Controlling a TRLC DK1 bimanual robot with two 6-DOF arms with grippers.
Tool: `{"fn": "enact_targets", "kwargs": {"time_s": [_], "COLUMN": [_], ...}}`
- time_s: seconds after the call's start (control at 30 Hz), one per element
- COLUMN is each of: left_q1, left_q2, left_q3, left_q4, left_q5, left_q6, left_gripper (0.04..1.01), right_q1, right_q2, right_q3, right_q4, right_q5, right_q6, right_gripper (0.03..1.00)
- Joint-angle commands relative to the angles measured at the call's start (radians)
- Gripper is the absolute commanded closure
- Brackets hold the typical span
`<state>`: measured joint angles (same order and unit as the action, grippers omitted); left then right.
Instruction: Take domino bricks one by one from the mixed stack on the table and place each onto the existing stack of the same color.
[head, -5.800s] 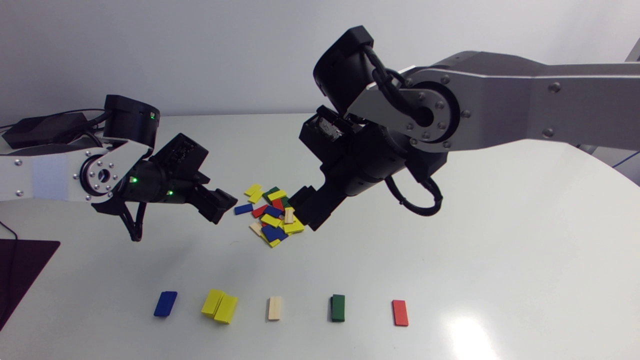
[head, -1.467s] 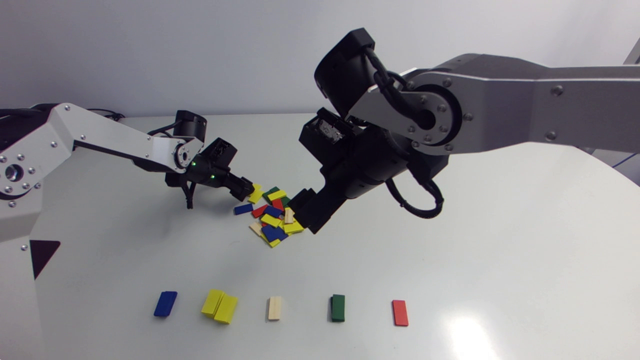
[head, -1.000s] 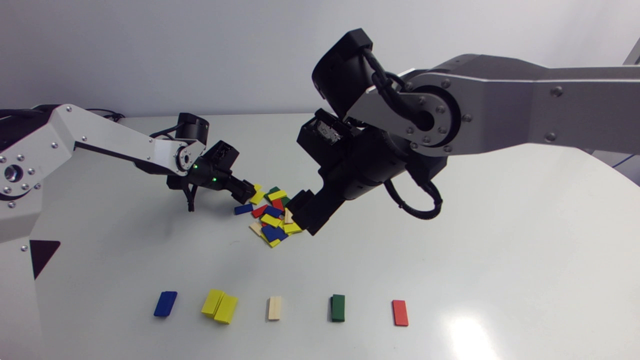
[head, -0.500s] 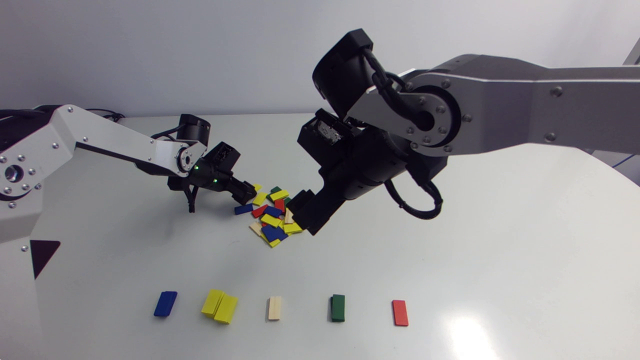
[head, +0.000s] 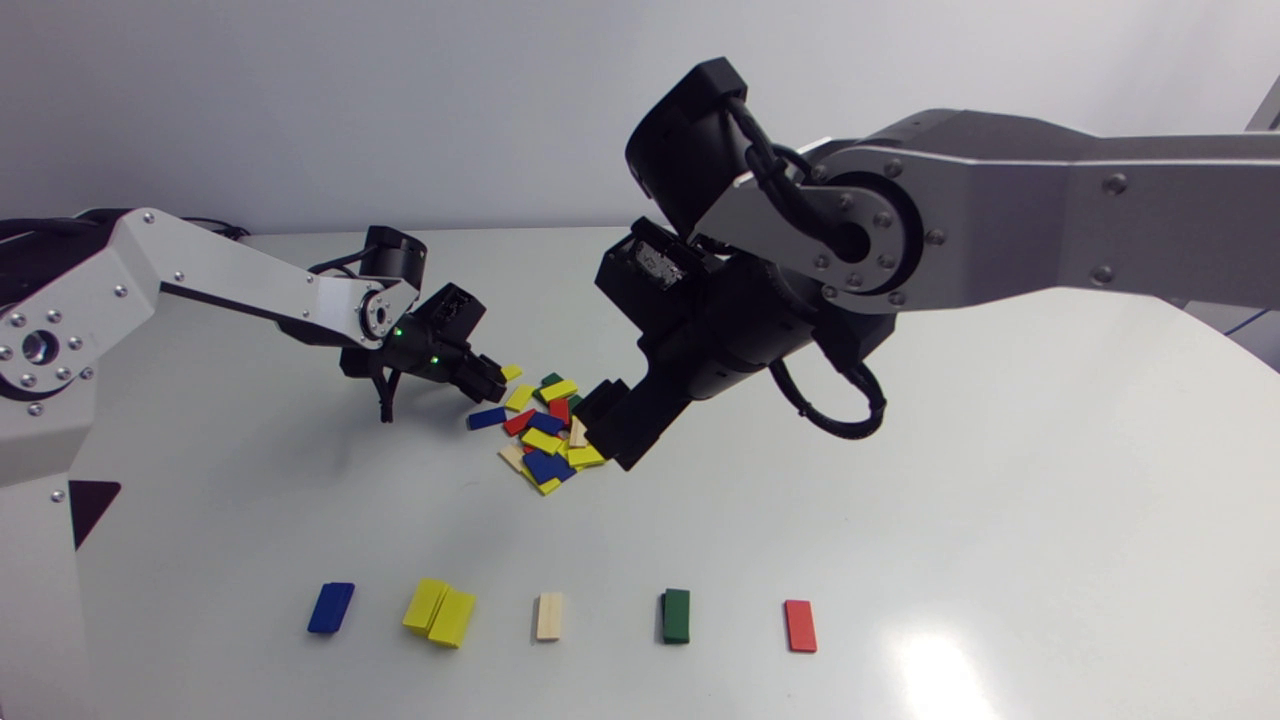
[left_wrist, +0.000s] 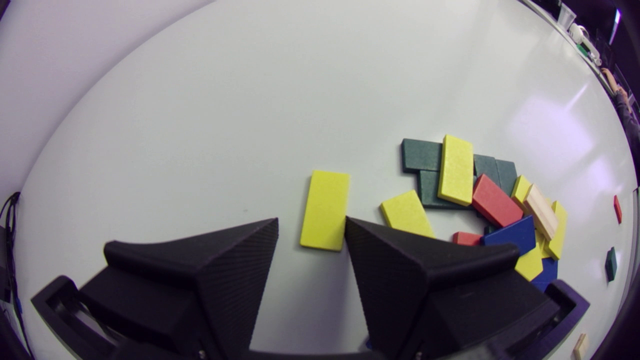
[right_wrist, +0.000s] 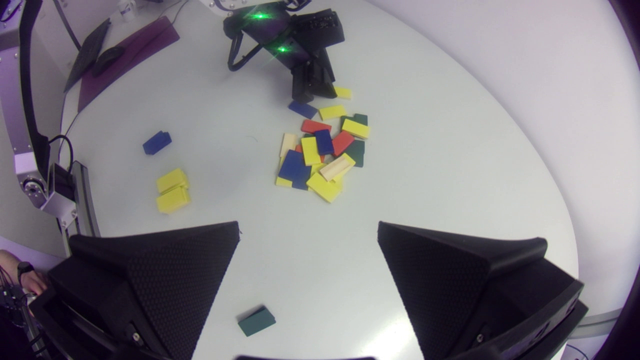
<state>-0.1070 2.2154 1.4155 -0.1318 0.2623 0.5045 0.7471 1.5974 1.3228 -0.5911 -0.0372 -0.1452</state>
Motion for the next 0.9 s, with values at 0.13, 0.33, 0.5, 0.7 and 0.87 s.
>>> {"fn": "enact_targets", "kwargs": {"time_s": [0.13, 0.33, 0.5, 0.7, 0.87], "left_q1": [-0.014, -0.016, -0.019, -0.022, -0.023], "left_q2": [0.046, 0.056, 0.056, 0.047, -0.003], "left_q3": [0.03, 0.049, 0.042, 0.03, 0.003], "left_q4": [-0.034, -0.072, -0.083, -0.084, -0.088], "left_q5": [0.032, 0.075, 0.075, 0.075, 0.075], "left_q6": [0.028, 0.042, 0.055, 0.055, 0.057], "left_gripper": [0.652, 0.656, 0.902, 0.936, 0.989], "right_q1": [0.005, 0.005, 0.003, 0.003, 0.003], "right_q2": [-0.019, -0.02, -0.025, -0.028, -0.028], "right_q3": [-0.036, -0.036, -0.039, -0.04, -0.042], "right_q4": [0.011, 0.011, 0.011, 0.011, 0.011], "right_q5": [-0.004, -0.004, -0.004, -0.004, -0.004], "right_q6": [0.015, 0.015, 0.015, 0.015, 0.012], "right_gripper": [0.066, 0.066, 0.066, 0.066, 0.066]}}
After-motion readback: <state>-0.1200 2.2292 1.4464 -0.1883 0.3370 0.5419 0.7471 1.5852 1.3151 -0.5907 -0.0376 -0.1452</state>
